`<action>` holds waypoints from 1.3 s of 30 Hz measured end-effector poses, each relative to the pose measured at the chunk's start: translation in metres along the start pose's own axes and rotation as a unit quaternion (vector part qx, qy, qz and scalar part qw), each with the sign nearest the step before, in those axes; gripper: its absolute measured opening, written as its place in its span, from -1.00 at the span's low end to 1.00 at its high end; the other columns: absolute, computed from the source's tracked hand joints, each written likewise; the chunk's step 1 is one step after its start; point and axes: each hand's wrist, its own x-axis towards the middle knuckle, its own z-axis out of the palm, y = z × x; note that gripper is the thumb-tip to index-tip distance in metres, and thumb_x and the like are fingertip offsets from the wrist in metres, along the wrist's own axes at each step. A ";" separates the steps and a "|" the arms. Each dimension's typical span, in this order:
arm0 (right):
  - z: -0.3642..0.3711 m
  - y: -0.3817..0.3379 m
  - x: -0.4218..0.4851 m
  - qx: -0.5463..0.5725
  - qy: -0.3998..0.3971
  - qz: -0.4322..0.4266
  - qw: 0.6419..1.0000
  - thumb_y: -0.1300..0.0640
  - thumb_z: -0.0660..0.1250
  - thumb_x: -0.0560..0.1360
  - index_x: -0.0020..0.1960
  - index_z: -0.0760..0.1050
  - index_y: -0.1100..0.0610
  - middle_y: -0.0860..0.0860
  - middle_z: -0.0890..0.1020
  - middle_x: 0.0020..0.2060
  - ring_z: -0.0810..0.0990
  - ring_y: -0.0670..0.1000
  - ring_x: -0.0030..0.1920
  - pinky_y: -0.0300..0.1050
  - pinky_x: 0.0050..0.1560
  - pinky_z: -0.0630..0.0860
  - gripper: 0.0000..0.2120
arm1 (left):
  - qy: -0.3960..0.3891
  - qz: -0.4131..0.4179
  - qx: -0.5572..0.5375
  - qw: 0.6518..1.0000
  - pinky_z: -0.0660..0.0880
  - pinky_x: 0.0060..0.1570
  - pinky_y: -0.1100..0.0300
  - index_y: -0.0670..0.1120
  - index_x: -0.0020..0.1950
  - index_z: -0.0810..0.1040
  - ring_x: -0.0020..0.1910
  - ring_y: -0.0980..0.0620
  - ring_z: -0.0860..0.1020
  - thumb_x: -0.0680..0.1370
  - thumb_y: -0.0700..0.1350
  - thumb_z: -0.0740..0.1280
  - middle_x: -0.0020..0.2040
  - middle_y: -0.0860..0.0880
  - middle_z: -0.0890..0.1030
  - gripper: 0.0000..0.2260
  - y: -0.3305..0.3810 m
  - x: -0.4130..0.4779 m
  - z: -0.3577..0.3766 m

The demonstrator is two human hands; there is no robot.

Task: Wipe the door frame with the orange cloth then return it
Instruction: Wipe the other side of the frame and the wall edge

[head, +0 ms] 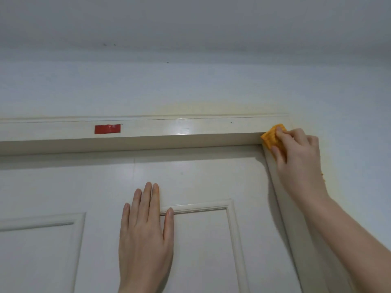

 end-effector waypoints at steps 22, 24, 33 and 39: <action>0.046 -0.085 0.036 0.118 -0.018 -0.244 0.962 0.30 0.42 0.62 0.41 0.61 0.14 0.06 0.68 0.26 0.52 0.26 0.10 -0.29 0.31 0.32 -0.63 | -0.008 0.021 0.020 1.000 -0.13 0.72 0.06 0.10 0.79 -0.01 0.77 0.12 -0.05 0.77 0.13 -0.05 0.79 0.16 0.01 -0.44 -0.074 -0.009 -0.022; 0.036 -0.068 0.033 0.111 -0.019 -0.212 0.971 0.30 0.41 0.63 0.42 0.60 0.14 0.05 0.67 0.28 0.55 0.29 0.11 -0.40 0.35 0.25 -0.63 | -0.009 0.024 0.029 0.999 -0.14 0.73 0.06 0.11 0.79 -0.02 0.77 0.11 -0.04 0.77 0.12 -0.04 0.79 0.16 0.01 -0.44 -0.078 -0.011 -0.023; 0.086 -0.179 0.026 0.186 -0.007 -0.246 0.951 0.27 0.36 0.62 0.37 0.64 0.18 0.07 0.70 0.22 0.56 0.25 0.11 -0.16 0.27 0.43 -0.67 | -0.007 0.013 0.044 0.999 -0.11 0.74 0.01 0.06 0.79 0.03 0.77 0.08 -0.02 0.77 0.10 -0.03 0.79 0.12 0.05 -0.44 -0.076 -0.010 -0.021; 0.106 -0.230 0.028 0.198 -0.009 -0.290 0.936 0.41 0.47 0.52 0.39 0.63 0.17 0.07 0.69 0.25 0.58 0.20 0.10 -0.02 0.21 0.55 -0.54 | -0.007 -0.012 0.045 0.999 -0.13 0.74 0.02 0.05 0.79 0.06 0.77 0.08 -0.02 0.77 0.11 -0.06 0.79 0.11 0.06 -0.44 -0.070 -0.010 -0.020</action>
